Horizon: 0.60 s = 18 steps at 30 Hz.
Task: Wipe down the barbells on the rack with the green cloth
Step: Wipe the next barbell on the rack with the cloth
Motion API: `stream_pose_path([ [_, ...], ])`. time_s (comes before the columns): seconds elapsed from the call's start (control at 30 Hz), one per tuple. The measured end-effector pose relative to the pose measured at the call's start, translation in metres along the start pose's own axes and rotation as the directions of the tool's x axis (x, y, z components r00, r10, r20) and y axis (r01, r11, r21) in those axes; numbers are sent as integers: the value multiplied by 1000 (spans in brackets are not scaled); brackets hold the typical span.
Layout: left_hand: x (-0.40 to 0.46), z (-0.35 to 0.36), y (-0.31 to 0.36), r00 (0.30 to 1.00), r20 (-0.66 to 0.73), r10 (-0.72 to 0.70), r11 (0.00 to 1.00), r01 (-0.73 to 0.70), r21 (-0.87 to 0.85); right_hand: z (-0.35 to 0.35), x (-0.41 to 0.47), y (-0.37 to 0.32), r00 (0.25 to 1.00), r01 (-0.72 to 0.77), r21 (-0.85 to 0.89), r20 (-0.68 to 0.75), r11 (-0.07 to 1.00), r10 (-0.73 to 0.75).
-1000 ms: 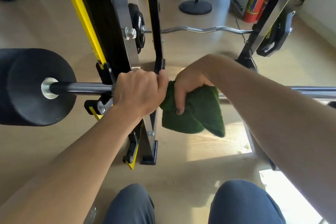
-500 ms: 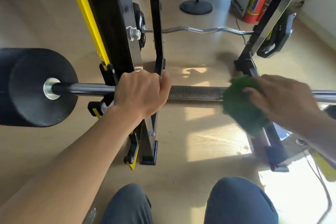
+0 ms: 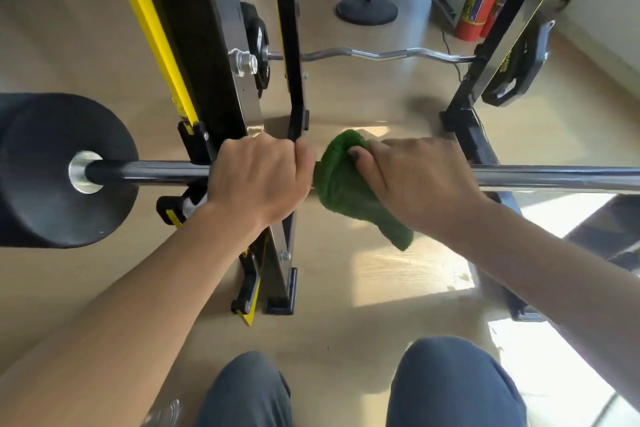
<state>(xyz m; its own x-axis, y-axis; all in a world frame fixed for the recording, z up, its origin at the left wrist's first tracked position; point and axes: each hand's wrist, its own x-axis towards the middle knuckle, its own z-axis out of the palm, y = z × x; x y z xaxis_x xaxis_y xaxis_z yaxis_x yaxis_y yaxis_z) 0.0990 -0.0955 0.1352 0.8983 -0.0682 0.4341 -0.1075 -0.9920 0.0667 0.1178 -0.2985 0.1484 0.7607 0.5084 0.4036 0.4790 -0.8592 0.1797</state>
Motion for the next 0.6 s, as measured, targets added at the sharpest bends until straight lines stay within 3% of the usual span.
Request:
stream_pose_path([
  [0.17, 1, 2, 4, 999, -23, -29, 999, 30, 35, -8, -35, 57, 968, -252, 18, 3, 968, 252],
  [0.37, 0, 4, 10, 996, -34, -83, 993, 85, 77, 6, 5, -28, 957, -270, -24, -114, 962, 266],
  [0.5, 1, 0, 7, 999, -3, -45, 998, 45, 38, 3, 0, -15, 977, -212, 22, -17, 977, 213],
  [0.6, -1, 0, 4, 999, 17, -36, 999, 36, 7, 1, -19, 20, 981, -187, 16, -51, 982, 188],
])
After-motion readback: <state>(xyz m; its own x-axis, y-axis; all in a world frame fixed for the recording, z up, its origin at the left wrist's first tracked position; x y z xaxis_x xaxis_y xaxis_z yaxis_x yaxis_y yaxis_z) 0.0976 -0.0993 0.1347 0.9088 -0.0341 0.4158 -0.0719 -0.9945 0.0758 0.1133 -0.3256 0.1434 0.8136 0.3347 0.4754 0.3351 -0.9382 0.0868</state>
